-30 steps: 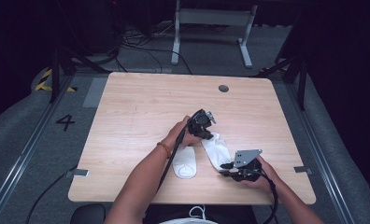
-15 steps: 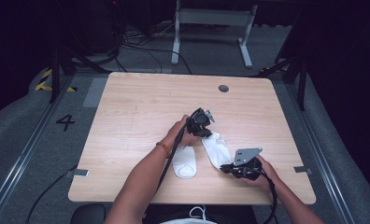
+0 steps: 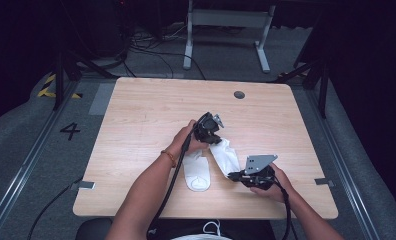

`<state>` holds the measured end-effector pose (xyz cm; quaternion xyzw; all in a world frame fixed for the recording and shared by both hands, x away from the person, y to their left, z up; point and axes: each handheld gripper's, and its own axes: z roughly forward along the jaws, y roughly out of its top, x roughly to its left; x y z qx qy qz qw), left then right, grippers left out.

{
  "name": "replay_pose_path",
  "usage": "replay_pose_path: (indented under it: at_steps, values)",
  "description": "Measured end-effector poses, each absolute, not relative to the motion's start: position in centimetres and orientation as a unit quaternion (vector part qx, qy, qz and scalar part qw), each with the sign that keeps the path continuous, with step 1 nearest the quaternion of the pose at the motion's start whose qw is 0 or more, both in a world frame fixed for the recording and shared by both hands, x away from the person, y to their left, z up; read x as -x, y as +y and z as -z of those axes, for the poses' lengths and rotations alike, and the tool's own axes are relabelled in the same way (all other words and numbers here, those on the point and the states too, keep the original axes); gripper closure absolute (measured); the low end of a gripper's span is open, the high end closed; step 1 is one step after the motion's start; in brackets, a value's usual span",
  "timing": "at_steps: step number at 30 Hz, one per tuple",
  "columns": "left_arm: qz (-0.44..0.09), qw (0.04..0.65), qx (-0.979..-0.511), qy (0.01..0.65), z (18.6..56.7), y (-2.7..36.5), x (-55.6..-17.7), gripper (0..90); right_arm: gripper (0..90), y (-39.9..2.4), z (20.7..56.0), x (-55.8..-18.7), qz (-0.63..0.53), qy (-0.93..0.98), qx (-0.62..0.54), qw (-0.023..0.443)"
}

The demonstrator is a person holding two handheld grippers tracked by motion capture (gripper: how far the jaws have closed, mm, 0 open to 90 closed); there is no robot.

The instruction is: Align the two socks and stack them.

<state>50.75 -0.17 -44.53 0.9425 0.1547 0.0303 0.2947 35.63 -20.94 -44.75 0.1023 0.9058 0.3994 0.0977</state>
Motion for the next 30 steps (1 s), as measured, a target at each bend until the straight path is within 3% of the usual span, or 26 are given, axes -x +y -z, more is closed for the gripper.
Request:
replay_pose_path:
  at_steps: [10,17,30]
  values:
    - [-0.027,0.301,-0.940,0.160,42.9,4.8,-50.4,87.5,89.2,-15.3,43.8,-35.3,-0.418,0.902,-0.066,0.086]
    - [-0.019,0.291,-0.942,0.167,44.0,8.3,-49.7,87.4,89.2,-11.9,44.9,-35.0,-0.404,0.911,-0.049,0.063]
    - [-0.017,0.296,-0.938,0.176,45.9,9.4,-49.3,86.5,89.2,-10.3,47.0,-34.5,-0.379,0.923,-0.047,0.048]
